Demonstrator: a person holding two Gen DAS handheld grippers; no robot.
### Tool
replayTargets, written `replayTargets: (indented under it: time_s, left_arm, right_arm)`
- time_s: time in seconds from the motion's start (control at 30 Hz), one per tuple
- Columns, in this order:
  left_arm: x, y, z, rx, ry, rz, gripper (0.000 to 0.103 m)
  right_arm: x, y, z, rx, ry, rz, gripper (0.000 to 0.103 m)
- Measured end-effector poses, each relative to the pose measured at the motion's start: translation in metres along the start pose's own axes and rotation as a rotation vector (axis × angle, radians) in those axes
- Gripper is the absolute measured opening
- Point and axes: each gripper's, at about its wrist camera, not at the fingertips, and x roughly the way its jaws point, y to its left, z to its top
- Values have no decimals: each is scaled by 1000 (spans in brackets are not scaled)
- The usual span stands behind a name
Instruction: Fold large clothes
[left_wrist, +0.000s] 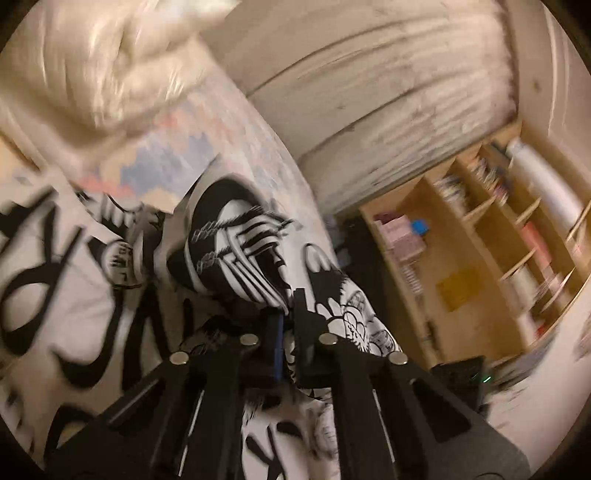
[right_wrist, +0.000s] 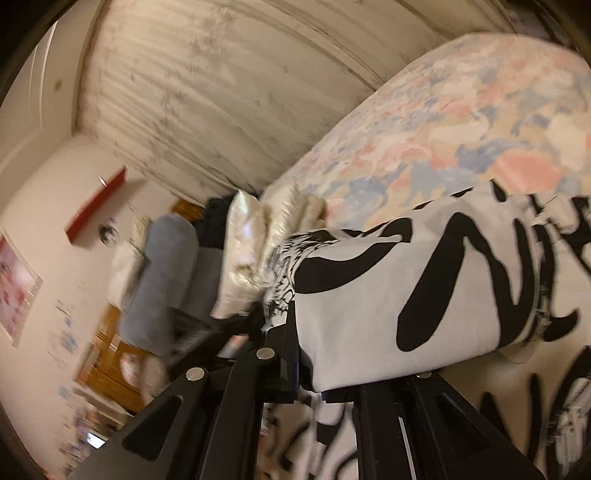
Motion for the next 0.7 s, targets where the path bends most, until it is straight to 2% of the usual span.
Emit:
replayTargets:
  time_s: [0.1,0.23,0.3,0.4,0.43,0.5,0.6,0.67,0.7]
  left_arm:
    - [-24,-29,-17,63,15,110,1]
    - [-56,-49,-60,90,126,272,1]
    - [-66,-44,-85,103,197,348,1]
    - [-55,-28,-123,152,314,479,1]
    - [-48,-17,-135,152,358,518,1]
    - [-41,-6,-147,184,382,559,1]
    - [-44,-19,-151,243,367,580,1]
    - [-49,-30,-152,271,368,568,1]
    - [-52,-36,-151,284,368,557,2]
  right_arm:
    - [-15,10,-17,-88,26,-59,7]
    - [-29,13,-55,-127,110,-130,7]
    - [-27,7,-86,-144,184,-191,7]
    - [-17,-14,-134,-173,296,-308,7]
    - [-13,-25,-151,-156,317,-322,7]
    - [-18,-26,-161,-165,291,-324,7]
    - [-29,-18,-166,-173,269,-336,8]
    - [-44,-10,-166,-183,265,-337,12]
    - [-50,-5,-164,-199,261,-354,22]
